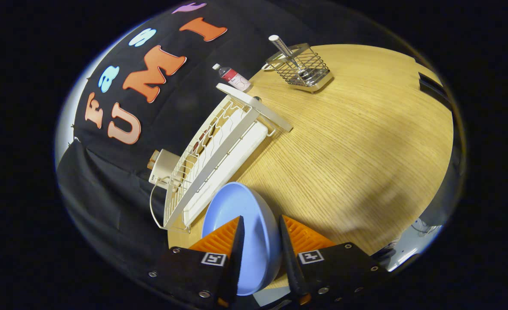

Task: Take the plate from the dish rack, then take the spoon from the basket and place it into the plate.

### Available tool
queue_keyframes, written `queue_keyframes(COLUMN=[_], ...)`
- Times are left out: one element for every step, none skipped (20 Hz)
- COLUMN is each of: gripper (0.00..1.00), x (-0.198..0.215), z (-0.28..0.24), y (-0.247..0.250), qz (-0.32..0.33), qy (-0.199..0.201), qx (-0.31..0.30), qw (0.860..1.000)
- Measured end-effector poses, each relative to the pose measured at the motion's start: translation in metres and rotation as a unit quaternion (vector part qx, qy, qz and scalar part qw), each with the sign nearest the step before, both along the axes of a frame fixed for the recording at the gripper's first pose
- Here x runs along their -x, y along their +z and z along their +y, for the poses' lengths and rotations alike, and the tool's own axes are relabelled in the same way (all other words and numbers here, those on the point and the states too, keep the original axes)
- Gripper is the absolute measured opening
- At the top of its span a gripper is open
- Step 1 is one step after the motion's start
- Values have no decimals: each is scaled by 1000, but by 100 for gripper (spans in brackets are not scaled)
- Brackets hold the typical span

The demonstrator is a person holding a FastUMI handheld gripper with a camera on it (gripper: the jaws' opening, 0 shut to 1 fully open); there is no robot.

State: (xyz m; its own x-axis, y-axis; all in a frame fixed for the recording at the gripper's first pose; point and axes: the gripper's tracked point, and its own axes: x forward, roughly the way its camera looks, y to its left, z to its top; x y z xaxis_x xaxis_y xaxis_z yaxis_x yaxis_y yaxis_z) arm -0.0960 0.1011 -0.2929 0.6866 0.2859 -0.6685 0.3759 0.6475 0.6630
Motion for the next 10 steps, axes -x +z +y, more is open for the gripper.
queue_keyframes(gripper=[60, 66, 72, 77, 86, 90, 97, 98, 99, 99], x=[0, -1, -1, -2, -3, -6, -8, -12, -15, -18], z=[-6, -13, -20, -31, -42, -55, -68, -81, -92, -104], y=[3, 9, 13, 18, 23, 27, 32, 38, 43, 48], qz=[-5, -7, -11, -16, -22, -27, -32, -39, -44, -50], qy=[4, 7, 10, 12, 16, 19, 24, 28, 31, 35], qx=[14, 27, 43, 65, 90, 119, 146, 172, 197, 220], qw=[1000, 1000, 999, 998, 996, 992, 988, 984, 979, 974])
